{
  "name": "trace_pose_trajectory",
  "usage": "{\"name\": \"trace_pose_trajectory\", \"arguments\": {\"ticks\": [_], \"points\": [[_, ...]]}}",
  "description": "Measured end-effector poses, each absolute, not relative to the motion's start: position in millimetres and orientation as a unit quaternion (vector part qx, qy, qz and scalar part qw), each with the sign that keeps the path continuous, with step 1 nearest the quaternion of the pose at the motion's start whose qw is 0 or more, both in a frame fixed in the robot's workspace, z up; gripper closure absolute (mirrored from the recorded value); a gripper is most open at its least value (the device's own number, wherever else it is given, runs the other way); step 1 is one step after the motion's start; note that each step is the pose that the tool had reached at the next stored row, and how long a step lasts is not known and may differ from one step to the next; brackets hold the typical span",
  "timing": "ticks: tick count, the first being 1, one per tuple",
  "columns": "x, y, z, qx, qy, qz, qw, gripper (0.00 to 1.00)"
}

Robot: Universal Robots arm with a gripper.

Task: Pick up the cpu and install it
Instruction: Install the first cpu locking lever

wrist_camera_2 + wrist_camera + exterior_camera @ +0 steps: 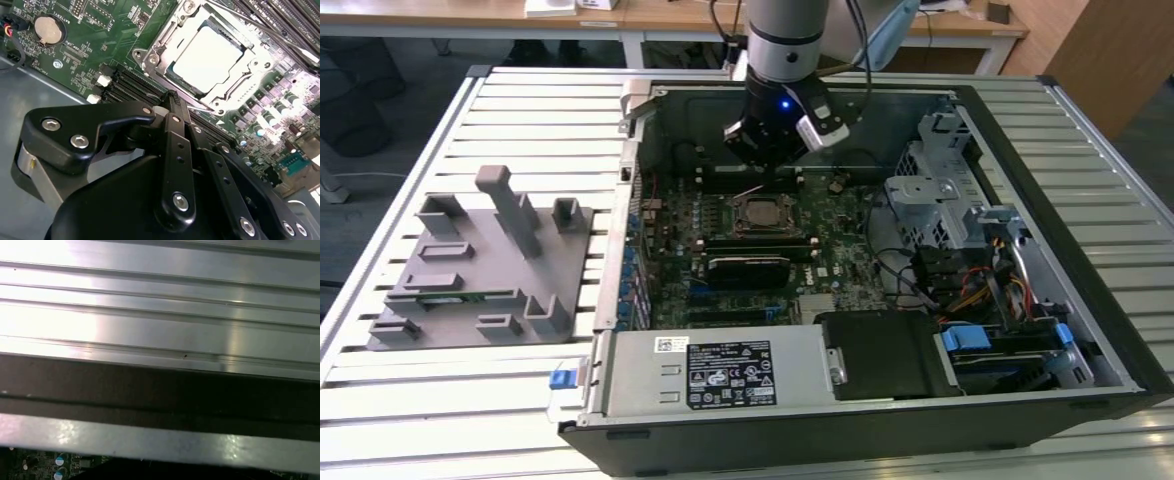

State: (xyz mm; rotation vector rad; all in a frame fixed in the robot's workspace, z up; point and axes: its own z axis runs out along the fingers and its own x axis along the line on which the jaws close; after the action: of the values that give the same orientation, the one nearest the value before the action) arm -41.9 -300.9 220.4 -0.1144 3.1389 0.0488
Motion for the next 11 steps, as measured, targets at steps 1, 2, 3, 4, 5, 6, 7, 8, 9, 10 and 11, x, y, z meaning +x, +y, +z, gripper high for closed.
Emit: {"name": "trace_pose_trajectory", "arguments": {"ticks": [1,2,3,4,5,6,7,8,9,10,11], "points": [[-41.7,-300.9,219.5,-0.036,0.999,0.016,0.000,0.89],[-41.5,-300.9,218.5,-0.036,0.999,0.016,0.000,0.89],[-41.2,-300.9,217.6,-0.037,0.999,0.016,0.000,0.89],[-40.8,-300.8,216.8,-0.036,0.999,0.016,0.000,0.89],[-40.1,-300.6,216.0,-0.036,0.999,0.016,0.000,0.89],[-39.6,-300.5,215.3,-0.036,0.999,0.016,0.000,0.89],[-39.3,-300.4,214.5,-0.036,0.999,0.016,0.000,0.89],[-39.0,-300.4,213.7,-0.036,0.999,0.016,0.000,0.89],[-38.7,-300.3,212.9,-0.036,0.999,0.016,0.000,0.89],[-38.3,-300.3,212.0,-0.036,0.999,0.016,0.000,0.89],[-38.0,-300.3,211.1,-0.036,0.999,0.016,0.000,0.89]]}}
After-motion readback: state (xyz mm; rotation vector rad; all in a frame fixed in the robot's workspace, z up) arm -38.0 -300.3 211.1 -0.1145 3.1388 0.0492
